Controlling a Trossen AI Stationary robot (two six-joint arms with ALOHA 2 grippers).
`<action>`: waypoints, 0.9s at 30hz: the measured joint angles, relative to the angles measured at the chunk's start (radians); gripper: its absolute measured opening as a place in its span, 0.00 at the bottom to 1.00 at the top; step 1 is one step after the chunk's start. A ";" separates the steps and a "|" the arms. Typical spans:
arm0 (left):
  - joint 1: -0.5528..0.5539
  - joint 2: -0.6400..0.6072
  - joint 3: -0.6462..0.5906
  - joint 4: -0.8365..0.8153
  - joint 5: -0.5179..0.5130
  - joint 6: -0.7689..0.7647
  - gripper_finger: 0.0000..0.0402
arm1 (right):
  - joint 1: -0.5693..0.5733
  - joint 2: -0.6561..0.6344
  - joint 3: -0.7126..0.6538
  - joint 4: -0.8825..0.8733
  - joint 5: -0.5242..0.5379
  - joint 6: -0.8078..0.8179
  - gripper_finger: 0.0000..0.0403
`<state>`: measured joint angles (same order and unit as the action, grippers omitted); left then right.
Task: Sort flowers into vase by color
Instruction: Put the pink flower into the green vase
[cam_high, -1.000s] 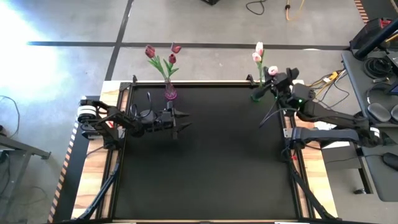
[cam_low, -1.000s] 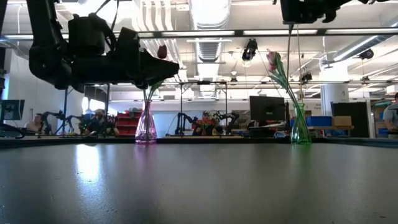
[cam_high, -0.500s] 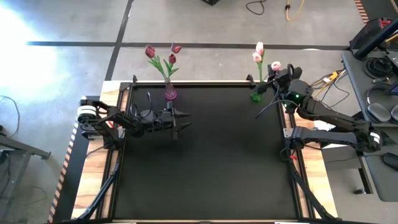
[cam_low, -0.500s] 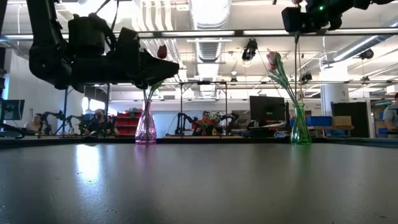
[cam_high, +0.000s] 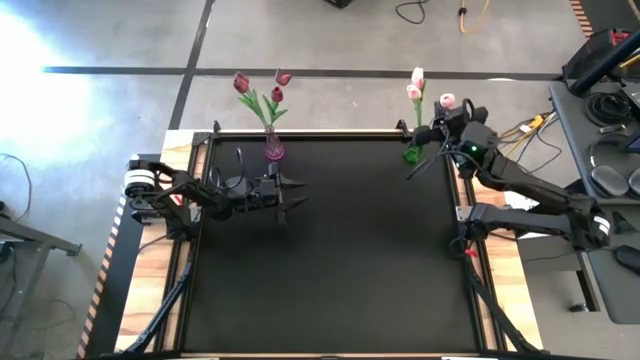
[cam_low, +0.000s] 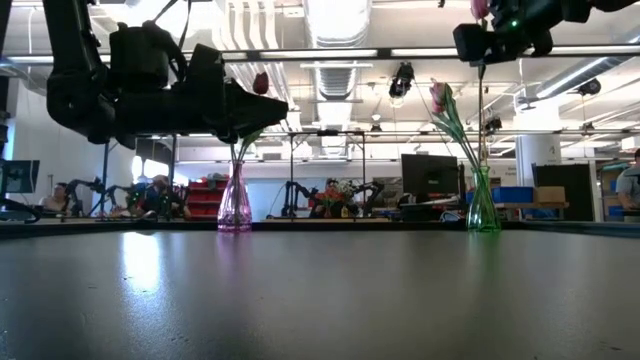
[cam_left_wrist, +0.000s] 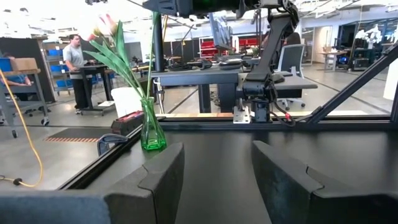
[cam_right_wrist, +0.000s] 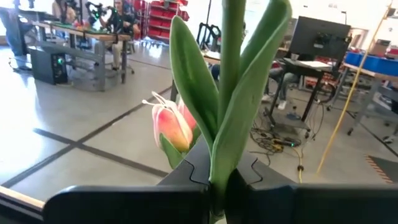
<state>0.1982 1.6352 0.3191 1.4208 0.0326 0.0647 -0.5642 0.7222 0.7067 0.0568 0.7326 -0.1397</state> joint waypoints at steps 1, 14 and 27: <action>0.000 0.000 0.000 0.000 0.000 0.000 0.43 | -0.004 0.009 0.000 0.001 0.000 0.001 0.02; 0.000 0.000 0.000 0.000 0.000 -0.004 0.43 | -0.112 0.166 0.000 0.098 -0.044 -0.018 0.02; 0.000 0.000 0.000 0.000 0.001 -0.004 0.43 | -0.229 0.282 0.000 0.136 -0.114 -0.009 0.02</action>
<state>0.1978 1.6348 0.3191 1.4204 0.0334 0.0608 -0.7927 1.0045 0.7067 0.1932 0.6187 -0.1486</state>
